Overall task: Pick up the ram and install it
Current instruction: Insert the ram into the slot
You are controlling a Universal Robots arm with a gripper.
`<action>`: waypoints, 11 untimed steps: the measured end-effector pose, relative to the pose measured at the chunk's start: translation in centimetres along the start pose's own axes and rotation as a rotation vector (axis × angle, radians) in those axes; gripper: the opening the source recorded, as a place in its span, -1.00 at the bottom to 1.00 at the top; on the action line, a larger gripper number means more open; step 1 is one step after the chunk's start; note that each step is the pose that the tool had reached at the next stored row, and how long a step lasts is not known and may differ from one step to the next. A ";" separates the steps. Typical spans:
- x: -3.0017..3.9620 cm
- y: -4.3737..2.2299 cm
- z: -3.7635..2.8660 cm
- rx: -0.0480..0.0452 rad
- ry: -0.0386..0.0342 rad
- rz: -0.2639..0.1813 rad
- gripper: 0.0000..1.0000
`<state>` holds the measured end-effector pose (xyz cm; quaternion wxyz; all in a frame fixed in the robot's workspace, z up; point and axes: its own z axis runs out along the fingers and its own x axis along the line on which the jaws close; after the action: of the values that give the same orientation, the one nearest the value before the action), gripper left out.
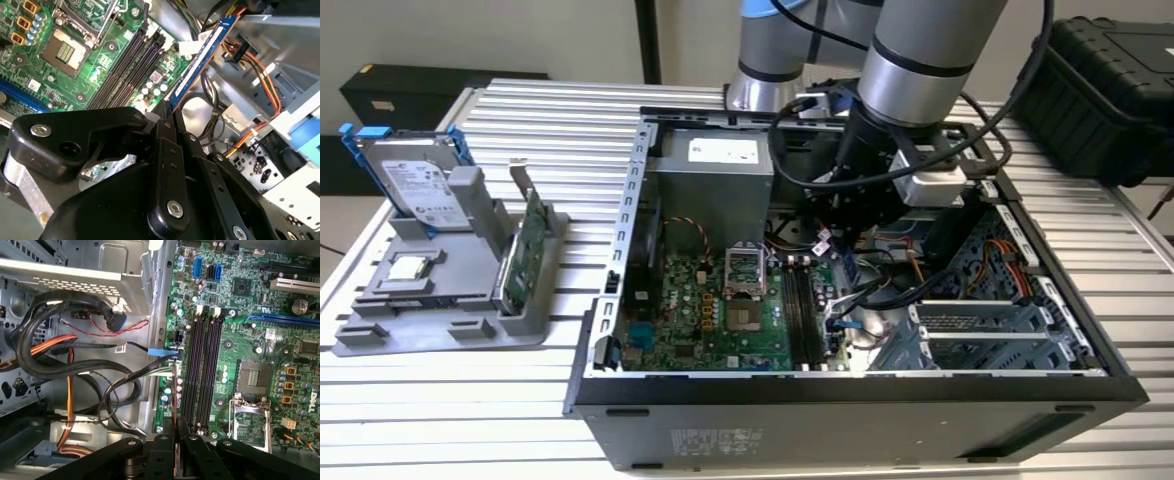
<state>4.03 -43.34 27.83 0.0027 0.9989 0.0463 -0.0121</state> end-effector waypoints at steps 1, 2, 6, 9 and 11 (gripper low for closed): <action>-0.09 0.19 0.01 0.0000 0.0000 0.001 -1.00; -0.18 0.38 0.02 0.0000 0.0000 0.001 -1.00; -0.82 0.93 0.11 0.0001 0.0000 0.002 -1.00; -1.42 1.10 0.27 0.0002 0.0000 0.003 -1.00; -1.82 1.19 0.36 0.0002 0.0000 0.005 -1.00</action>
<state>2.32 -44.69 27.52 0.0026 0.9990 0.0440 -0.0121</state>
